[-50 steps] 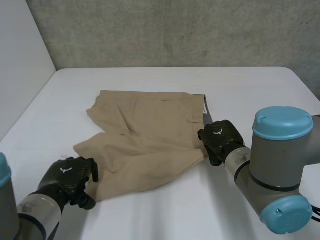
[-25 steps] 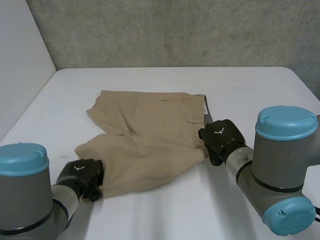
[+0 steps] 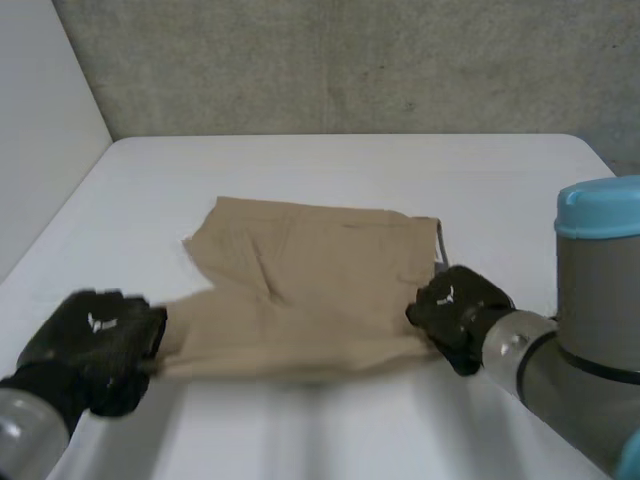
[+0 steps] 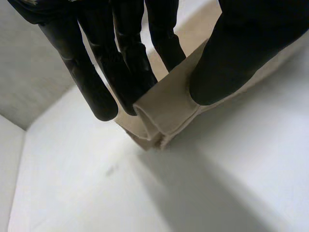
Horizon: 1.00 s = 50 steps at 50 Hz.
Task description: Fold the shorts.
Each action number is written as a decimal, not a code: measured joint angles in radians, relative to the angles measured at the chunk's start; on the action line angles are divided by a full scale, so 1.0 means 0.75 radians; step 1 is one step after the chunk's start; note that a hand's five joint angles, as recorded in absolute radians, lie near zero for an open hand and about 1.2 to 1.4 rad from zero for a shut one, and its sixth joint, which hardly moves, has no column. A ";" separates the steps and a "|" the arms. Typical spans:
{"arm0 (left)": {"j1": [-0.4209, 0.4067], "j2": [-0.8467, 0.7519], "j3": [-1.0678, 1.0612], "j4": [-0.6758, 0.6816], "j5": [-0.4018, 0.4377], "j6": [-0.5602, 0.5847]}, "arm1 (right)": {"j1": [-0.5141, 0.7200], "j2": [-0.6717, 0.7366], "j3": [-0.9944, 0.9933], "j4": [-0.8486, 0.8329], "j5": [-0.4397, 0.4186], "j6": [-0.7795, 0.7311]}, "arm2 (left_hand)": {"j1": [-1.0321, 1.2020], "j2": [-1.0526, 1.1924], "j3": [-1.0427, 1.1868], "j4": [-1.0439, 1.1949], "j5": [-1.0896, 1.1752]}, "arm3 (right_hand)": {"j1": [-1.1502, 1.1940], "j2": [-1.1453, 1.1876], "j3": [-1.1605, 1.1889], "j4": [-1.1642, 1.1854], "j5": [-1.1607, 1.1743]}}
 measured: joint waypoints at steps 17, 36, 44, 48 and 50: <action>-0.029 0.053 -0.070 -0.173 0.035 0.080 | -0.076 -0.037 0.157 0.265 -0.105 -0.146 | -0.832 -0.846 -0.807 -0.822 -0.755 | 0.000 0.000 0.000 0.000 0.002; -0.017 -0.544 0.442 0.346 0.216 0.080 | -0.057 -0.031 0.214 0.120 -0.146 -0.090 | -0.937 -1.014 -1.007 -1.012 -0.938 | 0.000 0.000 0.000 0.000 0.004; -0.015 -1.054 0.830 0.354 0.322 0.108 | -0.055 -0.017 0.222 0.096 -0.146 -0.073 | -0.721 -0.812 -0.802 -0.803 -0.742 | 0.000 0.000 0.000 0.000 0.004; 0.002 -1.200 0.974 0.322 0.329 0.156 | -0.059 -0.015 0.222 0.090 -0.146 -0.070 | -0.695 -0.778 -0.770 -0.771 -0.711 | 0.000 0.000 0.000 0.000 0.004; 0.008 -1.227 0.999 0.315 0.330 0.174 | -0.061 -0.015 0.222 0.087 -0.147 -0.070 | -0.695 -0.777 -0.767 -0.769 -0.709 | 0.000 0.000 0.000 0.000 0.004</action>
